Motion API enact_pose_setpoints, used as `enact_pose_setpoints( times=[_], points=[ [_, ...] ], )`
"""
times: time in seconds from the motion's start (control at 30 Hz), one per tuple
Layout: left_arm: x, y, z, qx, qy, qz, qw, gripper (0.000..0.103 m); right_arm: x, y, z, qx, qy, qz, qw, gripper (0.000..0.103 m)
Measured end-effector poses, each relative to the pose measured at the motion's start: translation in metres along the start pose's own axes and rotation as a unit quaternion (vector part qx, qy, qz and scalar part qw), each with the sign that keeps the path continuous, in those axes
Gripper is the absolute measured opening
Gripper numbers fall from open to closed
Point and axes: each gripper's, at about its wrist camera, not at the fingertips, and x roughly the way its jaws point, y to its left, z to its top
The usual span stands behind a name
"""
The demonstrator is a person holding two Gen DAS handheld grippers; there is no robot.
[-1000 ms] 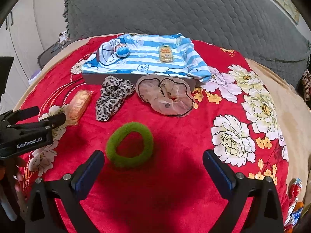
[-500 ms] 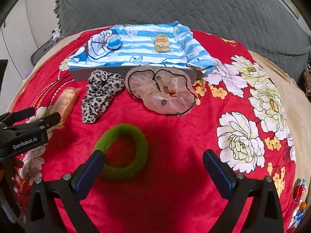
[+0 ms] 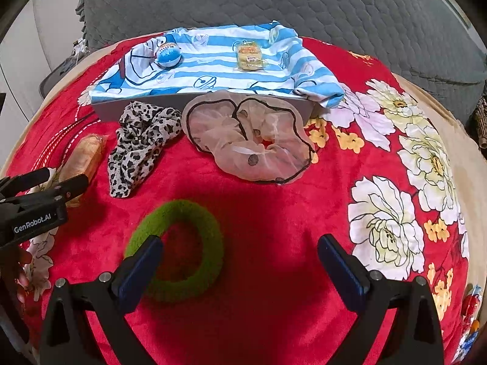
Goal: Organize objects
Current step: 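Close the left tool on the packaged bread while the right tool grasps the green hair tie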
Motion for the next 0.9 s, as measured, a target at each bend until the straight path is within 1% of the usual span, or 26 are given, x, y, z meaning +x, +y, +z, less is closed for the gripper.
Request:
enact_pose_setpoints(
  times=[0.13,0.3,0.43,0.53,0.67,0.73,0.77,0.8,0.83,0.9],
  points=[
    [0.005,0.0,0.003,-0.003,0.001,0.0,1.0,0.086,0.005,0.001,0.002,0.001,0.004,0.002,1.0,0.102],
    [0.011,0.003,0.004,-0.01,0.0,-0.001,1.0,0.086,0.009,0.002,0.004,-0.002,0.004,-0.002,1.0,0.095],
    [0.012,0.002,0.005,-0.009,-0.001,-0.004,0.9999,0.086,0.014,0.005,0.004,-0.01,0.008,-0.004,1.0,0.094],
    [0.013,0.0,0.007,-0.008,-0.002,-0.006,0.9999,0.086,0.016,0.007,0.004,-0.013,0.011,-0.004,1.0,0.09],
    [0.016,-0.003,0.008,-0.017,0.004,-0.012,0.9998,0.086,0.022,0.009,0.004,-0.016,0.016,-0.009,1.0,0.08],
    [0.017,-0.003,0.008,-0.017,0.006,-0.011,0.9998,0.085,0.023,0.008,0.004,-0.014,0.016,-0.01,1.0,0.079],
    [0.018,-0.003,0.008,-0.017,0.008,-0.009,0.9998,0.085,0.023,0.008,0.004,-0.014,0.017,-0.01,1.0,0.076],
    [0.018,-0.003,0.008,-0.018,0.007,-0.008,0.9998,0.084,0.023,0.009,0.004,-0.013,0.017,-0.009,1.0,0.072],
    [0.018,-0.002,0.008,-0.019,0.008,-0.011,0.9997,0.08,0.023,0.009,0.004,-0.013,0.017,-0.009,1.0,0.07],
    [0.018,-0.002,0.009,-0.021,0.009,-0.014,0.9996,0.078,0.023,0.01,0.004,-0.014,0.018,-0.007,1.0,0.066]
  ],
)
